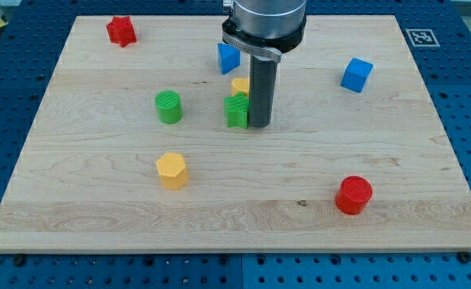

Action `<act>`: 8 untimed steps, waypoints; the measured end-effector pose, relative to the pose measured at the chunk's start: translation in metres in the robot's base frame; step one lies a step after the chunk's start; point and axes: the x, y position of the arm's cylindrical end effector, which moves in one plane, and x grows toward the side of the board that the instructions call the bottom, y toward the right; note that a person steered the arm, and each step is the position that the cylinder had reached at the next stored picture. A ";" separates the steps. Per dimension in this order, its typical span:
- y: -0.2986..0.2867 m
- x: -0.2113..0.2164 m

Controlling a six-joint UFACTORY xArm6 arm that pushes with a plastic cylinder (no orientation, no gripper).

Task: Place the green star towards the right side of the green circle

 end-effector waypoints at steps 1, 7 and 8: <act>-0.009 -0.004; -0.067 -0.026; -0.078 -0.026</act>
